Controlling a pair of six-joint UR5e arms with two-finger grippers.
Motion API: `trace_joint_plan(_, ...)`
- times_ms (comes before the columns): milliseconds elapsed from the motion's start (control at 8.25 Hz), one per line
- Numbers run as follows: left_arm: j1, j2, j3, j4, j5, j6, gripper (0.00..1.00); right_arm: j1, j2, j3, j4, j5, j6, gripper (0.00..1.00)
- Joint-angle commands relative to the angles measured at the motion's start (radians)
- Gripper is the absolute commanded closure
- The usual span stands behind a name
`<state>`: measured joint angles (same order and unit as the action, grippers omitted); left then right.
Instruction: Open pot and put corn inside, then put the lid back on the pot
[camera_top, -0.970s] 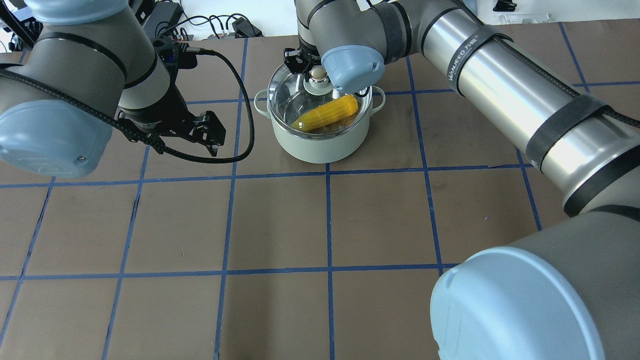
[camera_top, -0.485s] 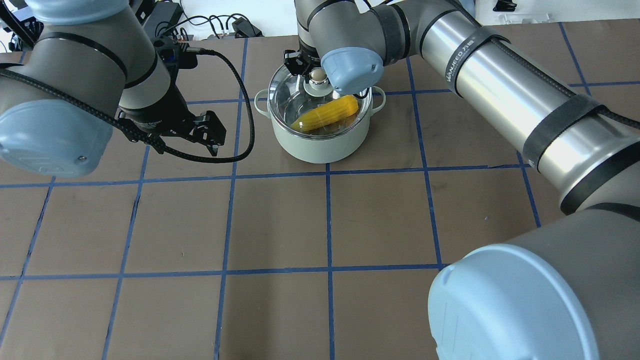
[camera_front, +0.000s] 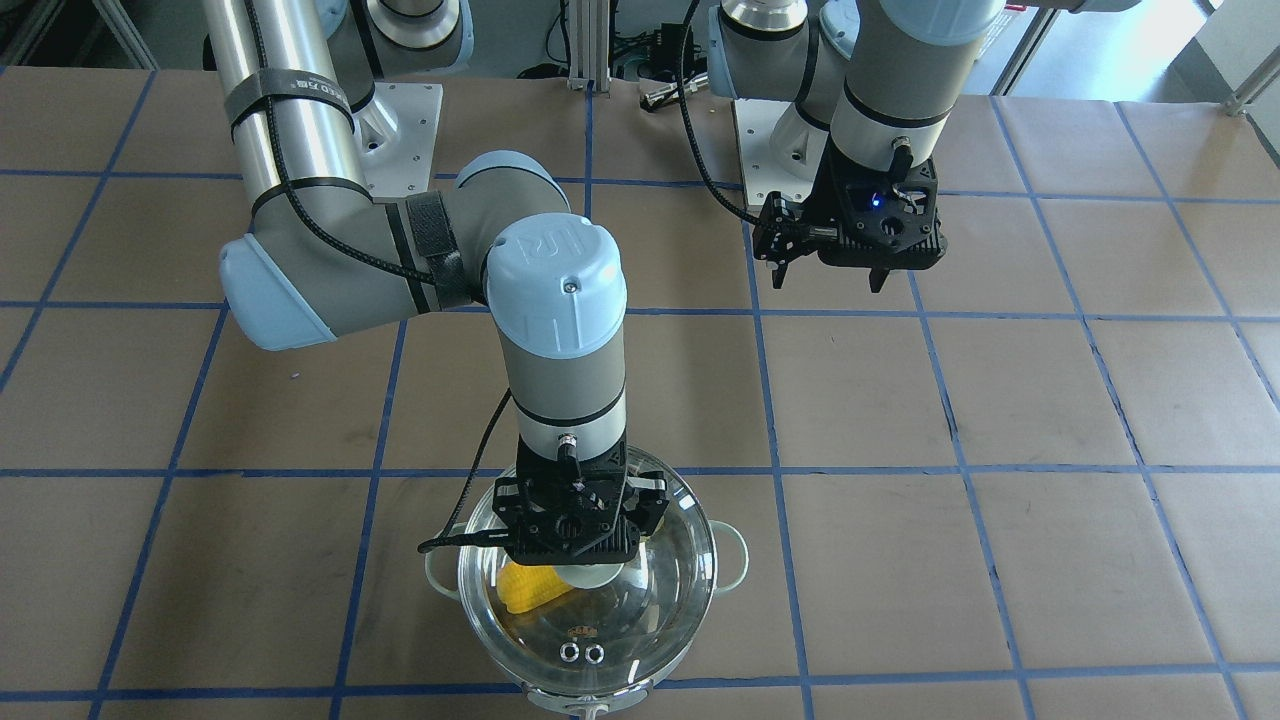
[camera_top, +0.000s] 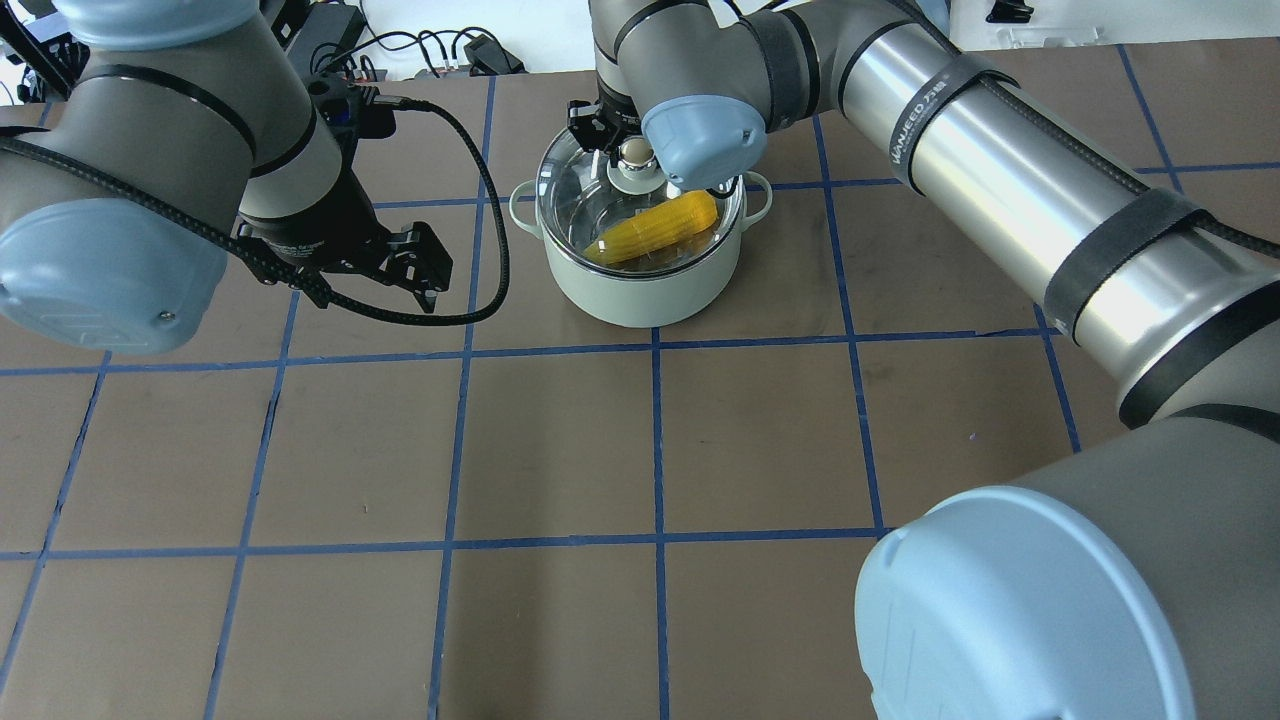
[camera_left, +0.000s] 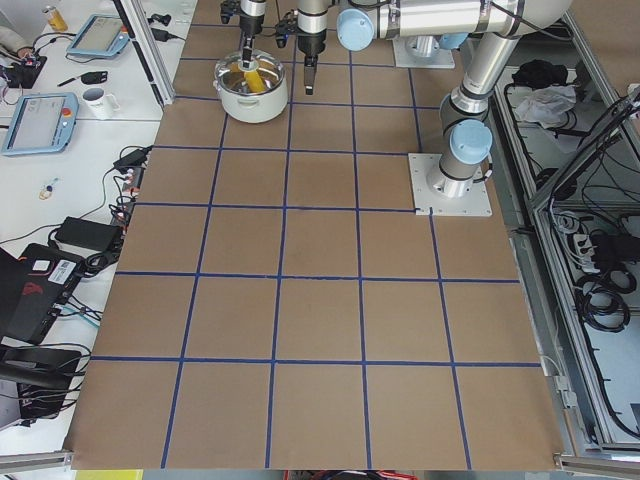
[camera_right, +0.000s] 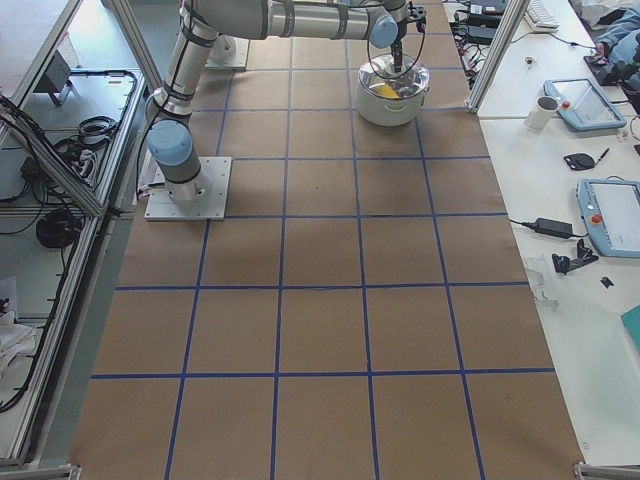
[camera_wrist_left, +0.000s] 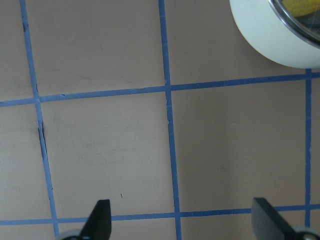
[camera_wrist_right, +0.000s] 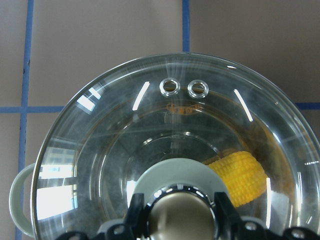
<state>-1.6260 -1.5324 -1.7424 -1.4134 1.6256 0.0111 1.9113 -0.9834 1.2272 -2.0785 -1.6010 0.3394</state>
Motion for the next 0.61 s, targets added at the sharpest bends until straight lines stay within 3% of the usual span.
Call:
trace_joint_plan(0,0.000,0.000,-0.002,-0.001,0.000,0.000,0.00,0.000,0.000,0.000,0.001,0.006,0.001,0.52)
trace_joint_plan(485,0.000,-0.003,0.000,0.002,-0.001,-0.005,0.00,0.000,0.000,0.002,0.002,0.007,-0.005,0.52)
